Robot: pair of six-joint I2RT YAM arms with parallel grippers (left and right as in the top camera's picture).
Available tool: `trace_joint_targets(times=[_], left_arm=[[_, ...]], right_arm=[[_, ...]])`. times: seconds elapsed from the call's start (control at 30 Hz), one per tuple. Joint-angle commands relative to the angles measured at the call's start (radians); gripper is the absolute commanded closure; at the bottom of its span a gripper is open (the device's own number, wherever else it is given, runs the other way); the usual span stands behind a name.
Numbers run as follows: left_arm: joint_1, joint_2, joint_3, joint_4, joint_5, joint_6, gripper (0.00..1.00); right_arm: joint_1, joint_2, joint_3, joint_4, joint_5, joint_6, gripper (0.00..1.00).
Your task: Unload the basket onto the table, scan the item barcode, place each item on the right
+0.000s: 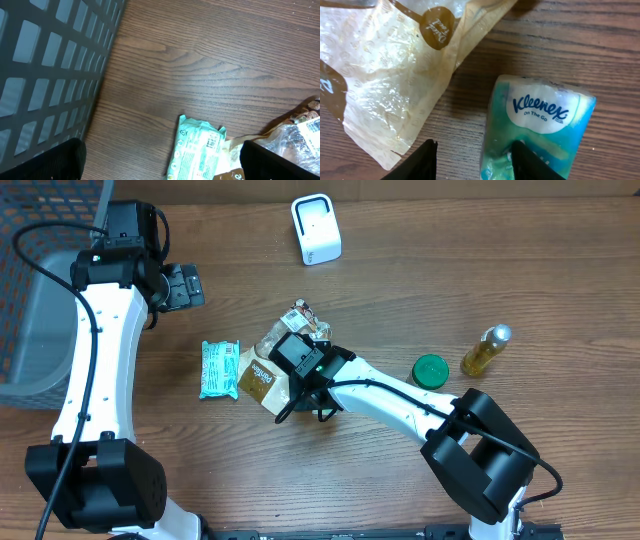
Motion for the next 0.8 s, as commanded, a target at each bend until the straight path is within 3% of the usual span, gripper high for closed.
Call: trace_joint_targets(times=[0.0,0.1,0.2,0.77], left_arm=[[-0.004,-0.007,0.018,0.001,-0.006,0.002,0.0],[-0.004,-0.007,0.018,0.001,-0.006,0.002,0.0],[-0.004,-0.007,0.018,0.001,-0.006,0.002,0.0],[-0.004,-0.007,0.018,0.001,-0.006,0.002,0.0]], right_arm=[[-0.005,-0.04,0.002,0.014,-0.006,0.0,0.52],[-0.005,-0.04,0.002,0.018,-0.006,0.0,0.28],[-0.005,-0.04,0.002,0.018,-0.006,0.0,0.18],[-0.005,-0.04,0.001,0.025,-0.006,0.0,0.14]])
